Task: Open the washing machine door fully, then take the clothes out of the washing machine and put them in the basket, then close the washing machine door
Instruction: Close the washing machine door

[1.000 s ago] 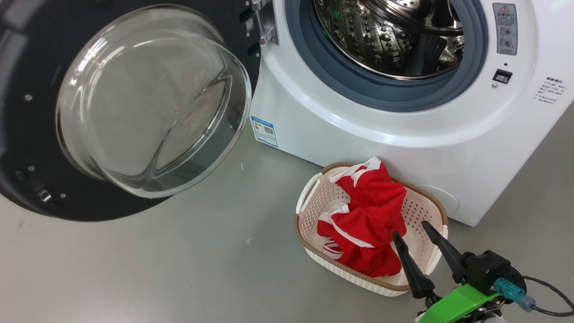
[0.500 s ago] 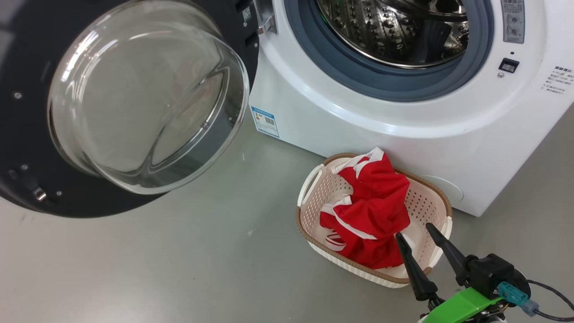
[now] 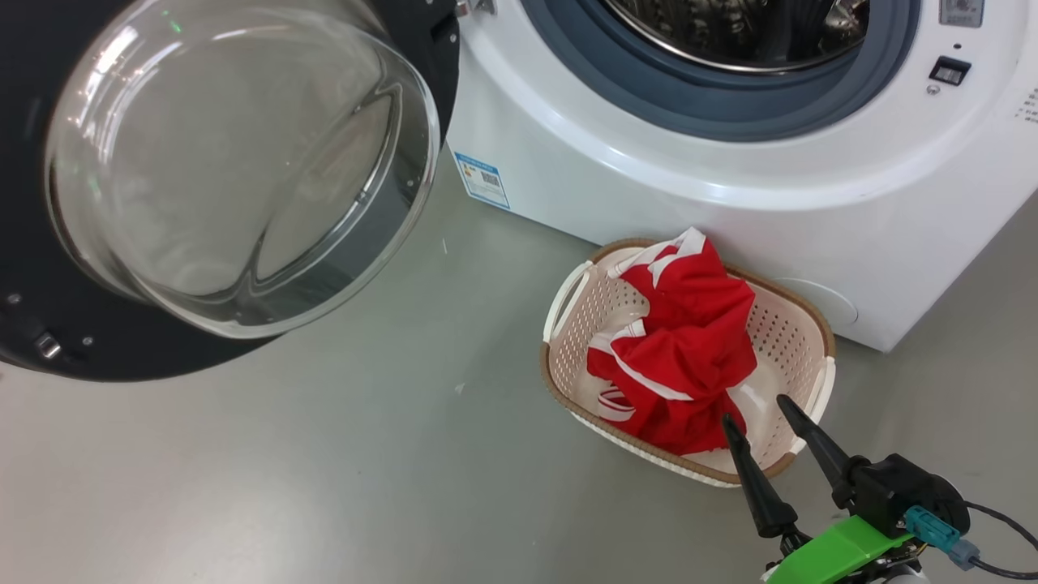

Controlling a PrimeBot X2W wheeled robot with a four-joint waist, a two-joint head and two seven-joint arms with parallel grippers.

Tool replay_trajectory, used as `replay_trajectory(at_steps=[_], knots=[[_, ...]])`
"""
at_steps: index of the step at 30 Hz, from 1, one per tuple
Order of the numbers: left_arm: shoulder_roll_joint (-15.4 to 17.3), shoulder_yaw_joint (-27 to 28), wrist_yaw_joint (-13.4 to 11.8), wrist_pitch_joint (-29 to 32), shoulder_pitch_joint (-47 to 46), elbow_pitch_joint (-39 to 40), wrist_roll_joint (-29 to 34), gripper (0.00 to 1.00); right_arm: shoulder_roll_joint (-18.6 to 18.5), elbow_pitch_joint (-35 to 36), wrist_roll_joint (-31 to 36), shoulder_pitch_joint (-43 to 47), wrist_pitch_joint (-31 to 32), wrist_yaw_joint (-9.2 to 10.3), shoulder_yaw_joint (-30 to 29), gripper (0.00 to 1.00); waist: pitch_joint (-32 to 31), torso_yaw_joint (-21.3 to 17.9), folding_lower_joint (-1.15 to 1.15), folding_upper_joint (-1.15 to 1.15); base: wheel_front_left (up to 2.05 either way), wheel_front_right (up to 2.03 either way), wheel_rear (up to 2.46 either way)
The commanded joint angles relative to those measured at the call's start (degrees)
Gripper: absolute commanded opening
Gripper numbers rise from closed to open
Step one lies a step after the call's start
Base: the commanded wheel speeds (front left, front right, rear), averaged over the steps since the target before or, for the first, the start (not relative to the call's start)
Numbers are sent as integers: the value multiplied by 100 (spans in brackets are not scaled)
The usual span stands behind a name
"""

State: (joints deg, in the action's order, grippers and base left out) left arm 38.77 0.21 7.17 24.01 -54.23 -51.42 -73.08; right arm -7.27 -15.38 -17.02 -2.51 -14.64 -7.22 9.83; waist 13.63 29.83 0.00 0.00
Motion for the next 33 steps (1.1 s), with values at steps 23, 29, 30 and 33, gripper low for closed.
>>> replay_trajectory(at_steps=[23, 29, 30, 33], knots=[[498, -427, 32, 568, 289, 515, -776, 0, -12, 96, 132, -261, -36, -26, 37, 100, 189, 24, 0, 0, 0, 0, 0], [557, -530, 32, 801, 529, 956, -1005, 0, 13, 100, 113, -217, -36, -26, 17, 100, 83, 53, 0, 0, 0, 0, 0], [568, -549, 32, 824, 577, 1047, -1041, 0, 18, 99, 108, -211, -36, -26, 23, 100, 59, 53, 0, 0, 0, 0, 0], [614, -593, 32, 917, 718, 1327, -1161, 0, 26, 98, 89, -195, -36, -26, 37, 100, 2, 48, 0, 0, 0, 0, 0]])
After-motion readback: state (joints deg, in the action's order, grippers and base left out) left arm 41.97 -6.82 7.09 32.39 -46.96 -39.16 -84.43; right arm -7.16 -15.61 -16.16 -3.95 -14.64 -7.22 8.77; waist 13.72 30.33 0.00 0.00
